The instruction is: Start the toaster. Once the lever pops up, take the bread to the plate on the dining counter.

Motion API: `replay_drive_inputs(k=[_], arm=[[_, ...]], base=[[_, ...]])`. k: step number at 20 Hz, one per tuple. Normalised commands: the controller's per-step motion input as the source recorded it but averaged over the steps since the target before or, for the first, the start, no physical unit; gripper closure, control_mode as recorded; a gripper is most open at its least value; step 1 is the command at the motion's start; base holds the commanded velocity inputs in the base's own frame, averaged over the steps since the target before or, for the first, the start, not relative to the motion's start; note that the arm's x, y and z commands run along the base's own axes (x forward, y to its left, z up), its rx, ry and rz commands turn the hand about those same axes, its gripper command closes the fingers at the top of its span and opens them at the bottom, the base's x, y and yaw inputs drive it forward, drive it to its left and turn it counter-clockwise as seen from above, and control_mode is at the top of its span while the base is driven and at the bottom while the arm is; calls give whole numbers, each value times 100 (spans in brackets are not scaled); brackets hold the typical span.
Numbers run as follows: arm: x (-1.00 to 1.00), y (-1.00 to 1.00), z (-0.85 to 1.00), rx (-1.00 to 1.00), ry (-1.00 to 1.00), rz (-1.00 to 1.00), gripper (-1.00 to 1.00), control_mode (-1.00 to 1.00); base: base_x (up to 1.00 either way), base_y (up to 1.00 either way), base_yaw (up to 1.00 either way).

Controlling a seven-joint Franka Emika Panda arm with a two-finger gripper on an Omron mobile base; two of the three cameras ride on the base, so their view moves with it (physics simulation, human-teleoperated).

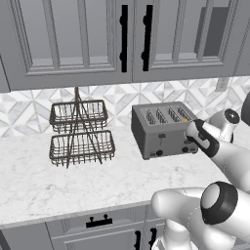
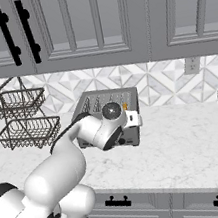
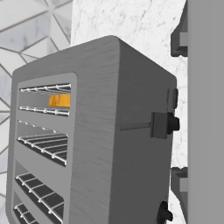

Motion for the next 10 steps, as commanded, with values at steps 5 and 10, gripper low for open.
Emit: replay_drive_inputs(k=[5, 10], arm=[[0, 0, 0, 0, 0, 0, -100, -100], [0, 0, 0, 0, 0, 0, -100, -100]], base=[[0, 0, 0], [0, 0, 0]])
